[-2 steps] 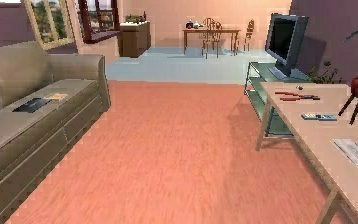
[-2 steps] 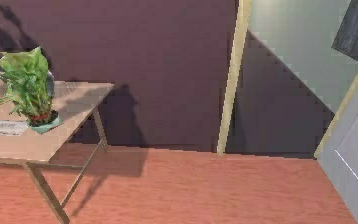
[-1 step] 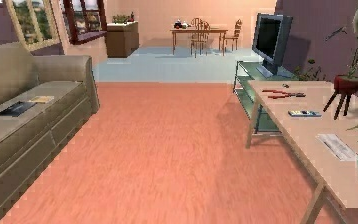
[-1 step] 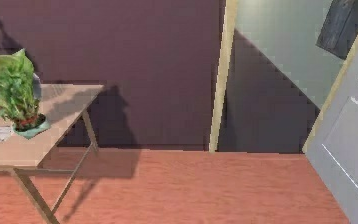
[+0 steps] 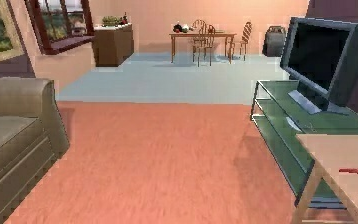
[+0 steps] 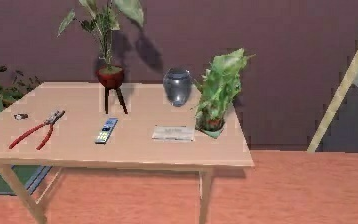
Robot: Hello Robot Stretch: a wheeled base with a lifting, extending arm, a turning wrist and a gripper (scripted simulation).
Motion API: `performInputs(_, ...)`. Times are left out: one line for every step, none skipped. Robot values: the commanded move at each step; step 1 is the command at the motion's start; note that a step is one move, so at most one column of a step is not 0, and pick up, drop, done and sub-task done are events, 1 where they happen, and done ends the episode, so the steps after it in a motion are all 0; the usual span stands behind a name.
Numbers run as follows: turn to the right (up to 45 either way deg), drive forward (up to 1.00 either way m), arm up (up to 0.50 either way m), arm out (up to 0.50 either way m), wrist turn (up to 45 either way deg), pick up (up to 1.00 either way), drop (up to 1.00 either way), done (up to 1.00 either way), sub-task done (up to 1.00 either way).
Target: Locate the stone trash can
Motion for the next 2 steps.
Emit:
performInputs(3.0, 0.0, 0.0, 0.0, 0.0, 0.0, 0.0, 0.0, 0.0)
performInputs(0.0, 1.0, 0.0, 0.0, 0.0, 0.0, 0.0, 0.0, 0.0)
